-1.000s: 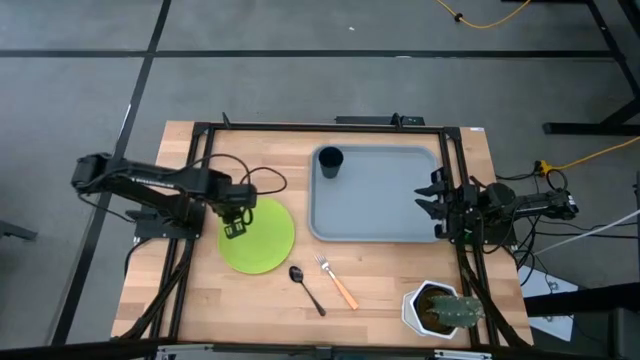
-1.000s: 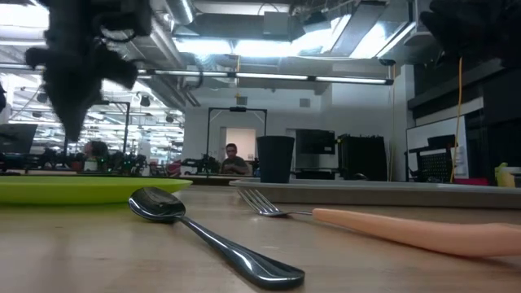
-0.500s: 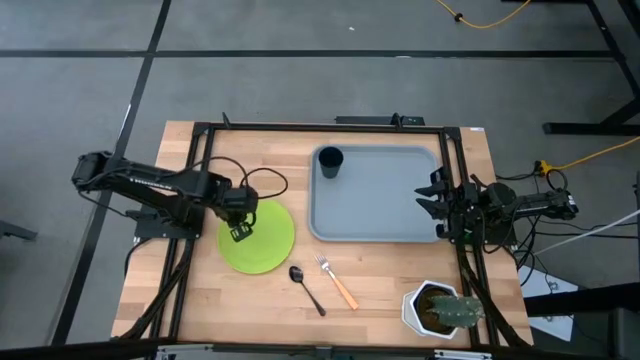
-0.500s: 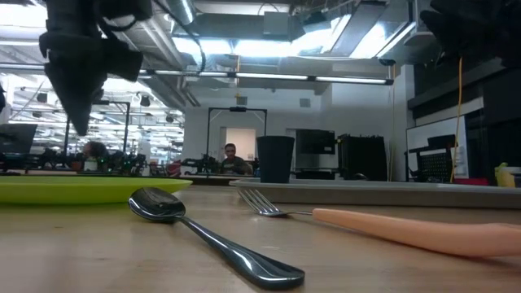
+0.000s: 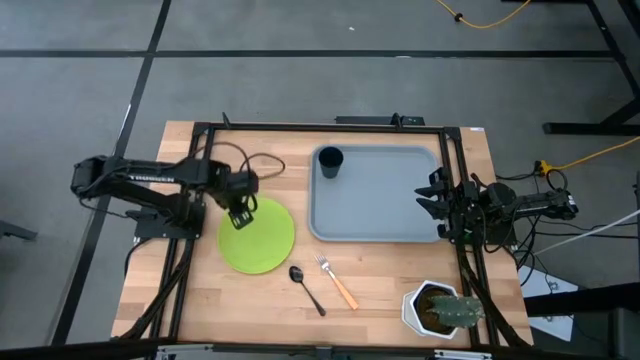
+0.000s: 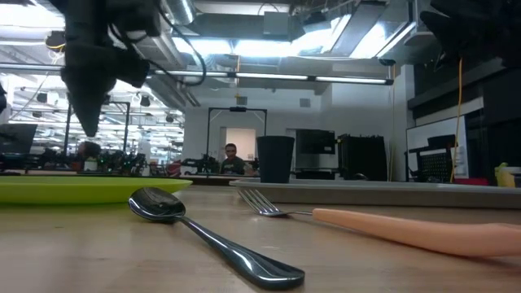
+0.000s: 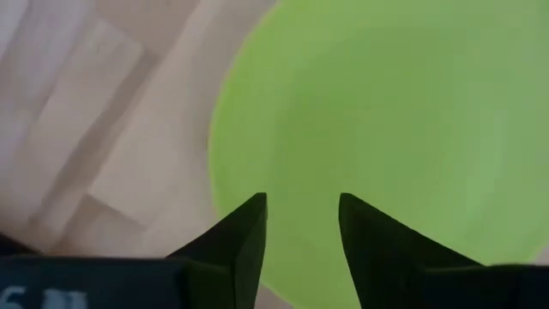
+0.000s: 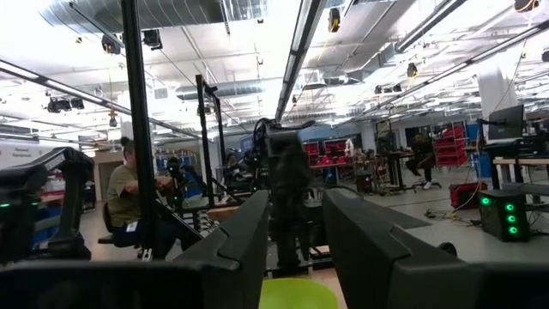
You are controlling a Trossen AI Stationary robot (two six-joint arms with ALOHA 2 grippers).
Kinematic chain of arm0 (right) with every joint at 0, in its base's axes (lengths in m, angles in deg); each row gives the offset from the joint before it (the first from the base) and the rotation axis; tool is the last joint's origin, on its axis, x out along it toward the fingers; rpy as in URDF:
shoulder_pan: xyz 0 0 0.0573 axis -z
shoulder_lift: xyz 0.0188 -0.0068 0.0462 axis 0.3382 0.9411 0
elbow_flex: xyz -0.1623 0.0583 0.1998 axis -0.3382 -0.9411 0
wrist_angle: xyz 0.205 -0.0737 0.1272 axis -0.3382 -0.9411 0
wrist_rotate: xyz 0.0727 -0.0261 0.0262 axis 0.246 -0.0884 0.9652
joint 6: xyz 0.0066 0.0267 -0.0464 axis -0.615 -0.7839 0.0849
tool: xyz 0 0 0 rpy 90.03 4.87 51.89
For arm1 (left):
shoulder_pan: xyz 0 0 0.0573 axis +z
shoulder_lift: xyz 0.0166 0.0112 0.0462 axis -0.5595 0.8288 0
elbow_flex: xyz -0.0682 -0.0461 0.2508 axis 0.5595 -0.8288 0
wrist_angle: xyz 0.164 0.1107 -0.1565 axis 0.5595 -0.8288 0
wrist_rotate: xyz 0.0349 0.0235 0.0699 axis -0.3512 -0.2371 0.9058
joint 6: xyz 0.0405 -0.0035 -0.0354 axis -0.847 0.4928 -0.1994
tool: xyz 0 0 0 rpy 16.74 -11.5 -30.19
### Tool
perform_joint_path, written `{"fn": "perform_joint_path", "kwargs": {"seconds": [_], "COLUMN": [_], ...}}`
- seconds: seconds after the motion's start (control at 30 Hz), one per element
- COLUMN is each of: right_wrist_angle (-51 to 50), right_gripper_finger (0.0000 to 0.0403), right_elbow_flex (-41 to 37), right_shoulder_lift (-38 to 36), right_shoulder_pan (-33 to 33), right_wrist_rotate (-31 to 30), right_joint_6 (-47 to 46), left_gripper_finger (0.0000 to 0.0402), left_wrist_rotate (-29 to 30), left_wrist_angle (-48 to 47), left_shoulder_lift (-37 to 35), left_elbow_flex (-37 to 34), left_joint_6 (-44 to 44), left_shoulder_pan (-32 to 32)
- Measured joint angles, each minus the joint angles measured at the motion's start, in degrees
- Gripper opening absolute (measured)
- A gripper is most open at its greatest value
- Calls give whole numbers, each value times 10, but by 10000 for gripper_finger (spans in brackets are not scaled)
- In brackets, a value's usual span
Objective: Pick and place plate/cup/fork/spoon on tray
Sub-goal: Put the light green plate on the gray serving tray to the bottom of the black cup
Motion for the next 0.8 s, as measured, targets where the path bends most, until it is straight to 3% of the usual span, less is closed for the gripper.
{"fn": "perform_joint_path", "kwargs": {"seconds": [0.23,0.37,0.53,0.8], "right_wrist_angle": [0,-1,-3,-15], "right_gripper_finger": [120,120,120,120], "right_elbow_flex": [0,0,0,0], "right_shoulder_lift": [0,0,0,0], "right_shoulder_pan": [0,0,0,0], "right_wrist_rotate": [0,0,0,0], "right_joint_6": [0,1,1,2], "left_gripper_finger": [141,141,141,141], "left_wrist_rotate": [-141,-175,-175,-175], "left_wrist_angle": [53,71,91,93], "left_shoulder_lift": [11,33,81,148], "left_elbow_flex": [0,0,0,0], "left_joint_6": [-205,-271,-306,-338], "left_shoulder_pan": [202,285,321,311]}}
